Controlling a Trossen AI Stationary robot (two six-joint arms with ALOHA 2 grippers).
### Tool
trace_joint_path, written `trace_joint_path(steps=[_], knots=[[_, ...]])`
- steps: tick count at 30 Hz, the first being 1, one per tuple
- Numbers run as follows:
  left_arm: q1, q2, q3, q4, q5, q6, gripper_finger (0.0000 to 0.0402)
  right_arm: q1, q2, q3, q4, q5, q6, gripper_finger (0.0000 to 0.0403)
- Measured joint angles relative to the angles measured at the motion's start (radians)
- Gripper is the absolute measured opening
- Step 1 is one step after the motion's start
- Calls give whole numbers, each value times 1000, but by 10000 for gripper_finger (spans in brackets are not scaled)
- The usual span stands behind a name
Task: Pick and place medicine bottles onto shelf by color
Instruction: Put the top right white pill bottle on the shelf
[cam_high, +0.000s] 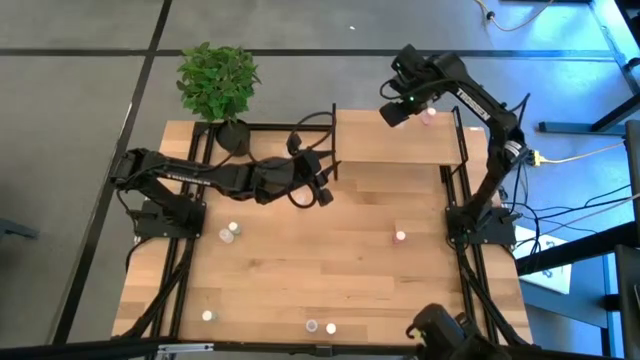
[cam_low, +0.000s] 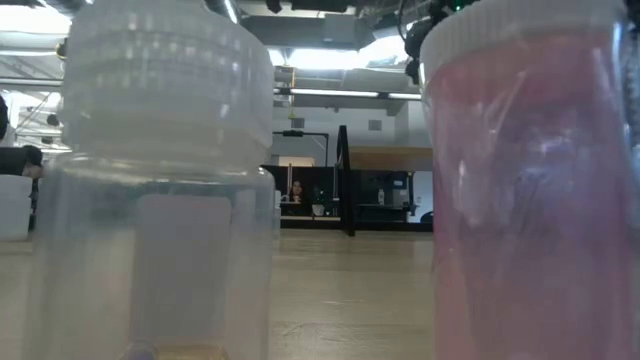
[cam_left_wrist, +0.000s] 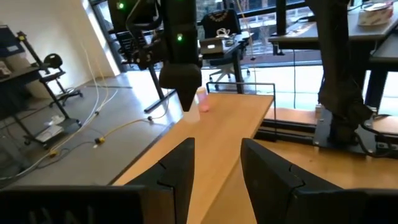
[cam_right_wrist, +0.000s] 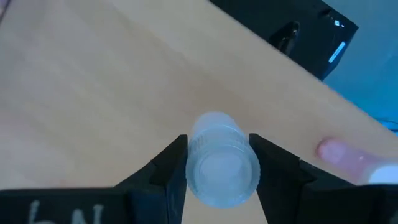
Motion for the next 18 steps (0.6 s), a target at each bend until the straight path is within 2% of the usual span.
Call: trace_joint_path(steps=[18], knots=[[36, 0, 0, -1, -1, -4, 124, -92, 58, 0, 43, 27, -54, 154]])
